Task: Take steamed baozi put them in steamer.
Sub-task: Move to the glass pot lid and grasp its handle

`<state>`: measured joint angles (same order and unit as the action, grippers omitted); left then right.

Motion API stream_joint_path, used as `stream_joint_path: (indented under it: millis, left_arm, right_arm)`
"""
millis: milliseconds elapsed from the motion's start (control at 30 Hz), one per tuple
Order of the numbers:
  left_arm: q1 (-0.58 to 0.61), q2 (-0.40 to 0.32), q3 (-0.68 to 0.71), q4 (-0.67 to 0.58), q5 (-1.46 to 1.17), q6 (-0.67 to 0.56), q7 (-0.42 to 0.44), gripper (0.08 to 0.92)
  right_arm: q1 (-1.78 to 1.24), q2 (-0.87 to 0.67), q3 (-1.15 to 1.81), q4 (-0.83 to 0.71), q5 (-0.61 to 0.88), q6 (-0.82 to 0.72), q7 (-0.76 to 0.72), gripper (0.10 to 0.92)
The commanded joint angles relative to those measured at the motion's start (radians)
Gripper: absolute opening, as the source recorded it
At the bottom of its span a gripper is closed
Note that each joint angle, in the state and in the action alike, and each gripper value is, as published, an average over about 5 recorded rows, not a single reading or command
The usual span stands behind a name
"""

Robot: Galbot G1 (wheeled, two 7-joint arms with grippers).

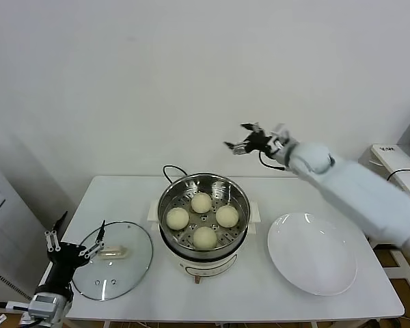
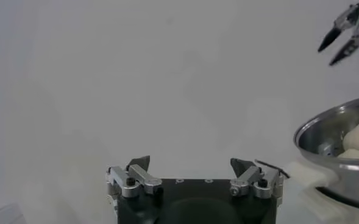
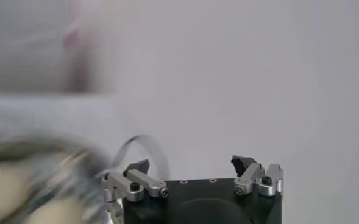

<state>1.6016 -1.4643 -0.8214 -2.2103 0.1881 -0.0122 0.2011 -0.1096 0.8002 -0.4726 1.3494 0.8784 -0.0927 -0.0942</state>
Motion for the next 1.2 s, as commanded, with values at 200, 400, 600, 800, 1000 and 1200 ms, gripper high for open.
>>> stream_joint_path:
  millis: [200,400,600,800,1000,1200]
  left_arm:
    - [0.009,0.010,0.008,0.014,0.023,-0.004,-0.007,0.823]
    - [0.018,0.021,0.000,0.024,0.040,-0.013,-0.008,0.823]
    - [0.016,0.033,-0.002,0.060,0.101,-0.056,-0.009,0.823]
    - [-0.003,0.088,-0.035,0.215,0.405,-0.321,-0.022,0.823]
    - [-0.003,0.117,-0.042,0.437,0.753,-0.547,-0.116,0.823]
    - [-0.015,0.103,-0.022,0.512,1.004,-0.587,-0.289,0.823]
  right_arm:
    - [-1.244,0.150,1.129,0.354,-0.177,0.196,0.166,0.823]
    - [-1.494,0.348,1.274,0.554,-0.264,0.143,0.084,0.823]
    - [-1.596,0.477,1.342,0.657,-0.288,0.107,0.019,0.823]
    - [-1.599,0.493,1.363,0.678,-0.320,0.091,0.009,0.823]
    - [-1.605,0.506,1.354,0.684,-0.352,0.082,0.003,0.823]
    - [-1.622,0.527,1.350,0.690,-0.376,0.081,0.003,0.823]
